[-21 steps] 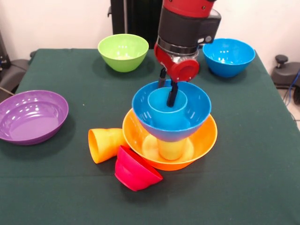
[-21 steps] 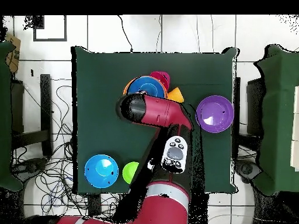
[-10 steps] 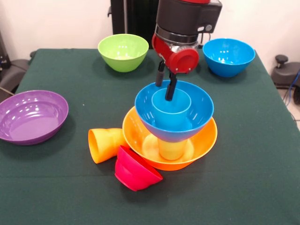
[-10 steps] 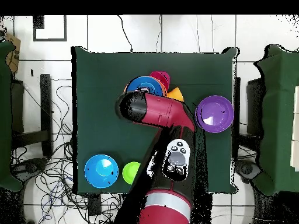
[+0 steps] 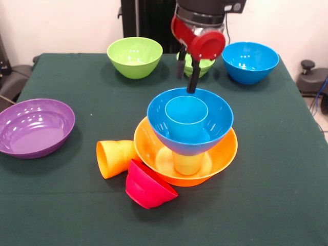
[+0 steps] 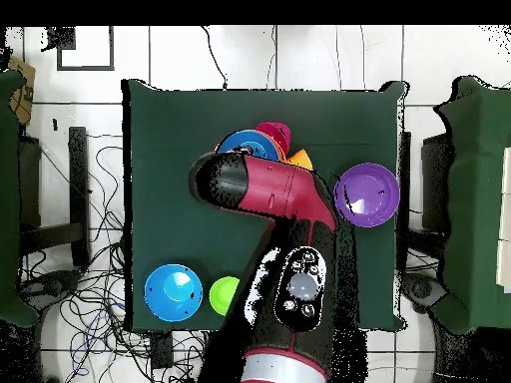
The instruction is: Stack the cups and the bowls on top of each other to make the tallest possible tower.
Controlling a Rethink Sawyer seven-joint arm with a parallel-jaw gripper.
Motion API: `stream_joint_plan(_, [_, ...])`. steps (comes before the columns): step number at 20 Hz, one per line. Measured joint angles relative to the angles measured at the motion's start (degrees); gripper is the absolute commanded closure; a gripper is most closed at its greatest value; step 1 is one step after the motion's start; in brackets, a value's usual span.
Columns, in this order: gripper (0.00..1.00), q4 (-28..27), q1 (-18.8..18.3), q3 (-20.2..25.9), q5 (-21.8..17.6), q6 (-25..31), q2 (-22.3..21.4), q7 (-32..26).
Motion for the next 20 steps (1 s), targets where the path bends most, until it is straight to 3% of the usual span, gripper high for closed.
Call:
stream_joint_plan(14, [0.0,-2.3,-1.0,0.0,0.0,12.7,-3.8,0.0])
stream_joint_plan(20, [0.0,-4.1,-2.2,-0.1,0.0,14.0,-3.7,0.0])
